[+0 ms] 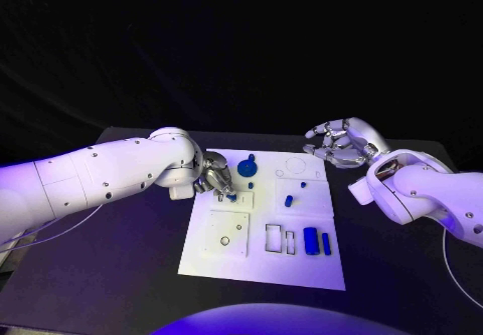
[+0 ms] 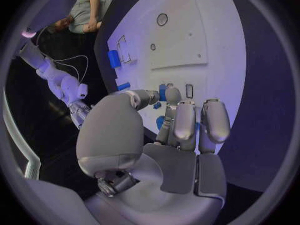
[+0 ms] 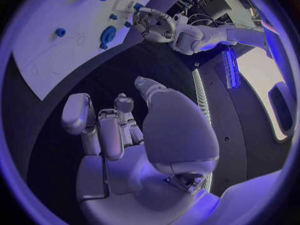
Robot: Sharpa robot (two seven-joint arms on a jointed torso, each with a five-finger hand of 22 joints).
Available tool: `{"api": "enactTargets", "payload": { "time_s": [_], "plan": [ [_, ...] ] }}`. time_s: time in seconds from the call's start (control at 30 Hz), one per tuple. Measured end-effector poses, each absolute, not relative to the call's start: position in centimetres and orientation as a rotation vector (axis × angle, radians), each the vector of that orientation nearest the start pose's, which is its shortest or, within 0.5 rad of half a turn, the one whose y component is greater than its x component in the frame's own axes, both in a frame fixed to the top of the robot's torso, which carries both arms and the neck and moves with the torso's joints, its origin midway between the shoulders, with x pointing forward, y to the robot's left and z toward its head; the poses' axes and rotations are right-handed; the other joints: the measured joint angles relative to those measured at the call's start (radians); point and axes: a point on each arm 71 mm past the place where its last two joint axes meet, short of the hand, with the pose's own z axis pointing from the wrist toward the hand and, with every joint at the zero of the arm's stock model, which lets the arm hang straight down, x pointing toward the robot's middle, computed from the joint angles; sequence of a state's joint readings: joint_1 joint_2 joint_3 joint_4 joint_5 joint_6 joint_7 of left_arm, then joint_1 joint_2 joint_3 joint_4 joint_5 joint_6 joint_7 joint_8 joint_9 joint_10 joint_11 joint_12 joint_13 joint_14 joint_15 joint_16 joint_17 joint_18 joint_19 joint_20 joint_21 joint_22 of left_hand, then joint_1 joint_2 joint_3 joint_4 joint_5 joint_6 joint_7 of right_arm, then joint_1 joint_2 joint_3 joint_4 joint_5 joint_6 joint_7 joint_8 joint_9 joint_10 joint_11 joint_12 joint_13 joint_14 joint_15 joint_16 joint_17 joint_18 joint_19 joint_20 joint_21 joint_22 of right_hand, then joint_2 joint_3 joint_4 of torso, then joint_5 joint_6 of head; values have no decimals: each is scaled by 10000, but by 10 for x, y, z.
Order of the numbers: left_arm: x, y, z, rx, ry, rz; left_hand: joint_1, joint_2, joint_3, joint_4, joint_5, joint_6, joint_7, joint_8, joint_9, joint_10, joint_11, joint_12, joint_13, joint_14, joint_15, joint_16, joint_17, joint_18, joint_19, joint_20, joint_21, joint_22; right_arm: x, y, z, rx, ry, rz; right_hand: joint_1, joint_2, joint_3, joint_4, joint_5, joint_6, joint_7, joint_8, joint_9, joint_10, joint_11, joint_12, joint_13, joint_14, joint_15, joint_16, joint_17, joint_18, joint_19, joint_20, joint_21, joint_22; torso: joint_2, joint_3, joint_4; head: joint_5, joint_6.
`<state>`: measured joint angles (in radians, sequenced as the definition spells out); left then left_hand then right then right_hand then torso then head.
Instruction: Assemble the parts on the task board
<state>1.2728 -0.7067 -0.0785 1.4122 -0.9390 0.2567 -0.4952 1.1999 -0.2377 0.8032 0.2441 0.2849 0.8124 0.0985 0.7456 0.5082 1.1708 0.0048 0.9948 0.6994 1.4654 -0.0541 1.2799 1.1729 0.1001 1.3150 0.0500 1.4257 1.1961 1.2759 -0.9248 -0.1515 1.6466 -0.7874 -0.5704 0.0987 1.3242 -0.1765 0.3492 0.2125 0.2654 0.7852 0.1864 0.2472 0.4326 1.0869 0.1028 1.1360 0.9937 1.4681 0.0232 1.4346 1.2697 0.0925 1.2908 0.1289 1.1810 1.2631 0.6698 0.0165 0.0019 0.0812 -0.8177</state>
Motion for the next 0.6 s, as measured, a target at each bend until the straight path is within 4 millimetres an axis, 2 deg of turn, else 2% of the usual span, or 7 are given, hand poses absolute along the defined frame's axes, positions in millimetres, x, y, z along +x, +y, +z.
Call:
{"api": "enactTargets", "payload": {
  "time_s": [0.07, 0.13, 0.2, 0.23, 0.4, 0.6],
  "plan": [
    [493, 176, -216, -1547, 24392, -5222, -119, -111, 1, -1, 221, 57, -27, 152, 0, 149, -35, 170, 195, 10, -19, 0, 0, -1, 42, -42, 75, 82, 465, -217, -170, 4311, 15541, 10008, 0, 0, 0, 0, 0, 0, 0, 0, 0, -22, -22, 0, -18, 0, 0, 0, -20, 0, -24, 24, -38, -18, 1, 0, 0, 0, -5],
    [491, 177, -215, -1684, 24209, -5264, -304, -197, 4, -4, 613, 125, -60, 268, 0, 276, -88, 338, 371, 1, -72, -29, 10, -143, 107, -73, 115, 172, 465, -218, -170, 4319, 15540, 9993, 0, 0, 0, 0, 0, 0, 0, 0, 0, -31, -31, 0, -26, 0, 0, 0, -32, -1, -37, 37, -38, -24, 1, 0, 0, 1, -19],
    [490, 178, -215, -1805, 24037, -5297, -392, -285, 374, -374, 765, 141, -77, 274, 0, 361, -104, 430, 496, 14, -85, -38, 10, -161, 133, -56, 116, 215, 465, -218, -170, 4325, 15540, 9981, 0, 0, 0, 0, 43, 0, 0, 0, 0, -31, -30, 0, -27, 0, 0, 0, -32, 0, -37, 37, -38, -24, 1, 5, 0, 1, -31],
    [489, 178, -215, -1883, 23916, -5314, -419, -312, 374, -374, 836, 142, -77, 277, 0, 378, -121, 472, 547, 14, -85, -38, 10, -162, 163, -86, 118, 229, 465, -219, -170, 4328, 15539, 9975, 0, 0, 0, 0, 54, 0, 0, 0, 0, -31, -30, 0, -27, 0, 0, 0, -32, 0, -36, 37, -38, -25, 1, 6, 0, 1, -35],
    [484, 178, -216, -2145, 23438, -5374, -507, -324, 375, -374, 984, 158, -92, 304, 0, 566, -156, 691, 797, -19, -122, -38, 10, -161, 218, -141, 160, 322, 465, -220, -170, 4341, 15539, 9950, 0, 0, 0, 0, 54, 0, 0, 39, -1, -30, -30, 0, -27, 0, 0, 0, -32, 0, -36, 37, -38, -25, 0, 12, 2, -12, -50],
    [480, 176, -222, -2295, 22994, -5329, -562, -379, 377, -377, 986, 211, -145, 304, 0, 756, -209, 848, 1000, 15, -156, -38, 22, -160, 271, -122, 206, 398, 465, -221, -171, 4352, 15536, 9925, 0, 0, -28, 28, 54, 0, 0, 38, -1, -29, -29, 0, -49, 0, 0, 1, -41, -1, -36, 37, -38, -24, -2, 12, 11, 3, -90]
  ]
}}
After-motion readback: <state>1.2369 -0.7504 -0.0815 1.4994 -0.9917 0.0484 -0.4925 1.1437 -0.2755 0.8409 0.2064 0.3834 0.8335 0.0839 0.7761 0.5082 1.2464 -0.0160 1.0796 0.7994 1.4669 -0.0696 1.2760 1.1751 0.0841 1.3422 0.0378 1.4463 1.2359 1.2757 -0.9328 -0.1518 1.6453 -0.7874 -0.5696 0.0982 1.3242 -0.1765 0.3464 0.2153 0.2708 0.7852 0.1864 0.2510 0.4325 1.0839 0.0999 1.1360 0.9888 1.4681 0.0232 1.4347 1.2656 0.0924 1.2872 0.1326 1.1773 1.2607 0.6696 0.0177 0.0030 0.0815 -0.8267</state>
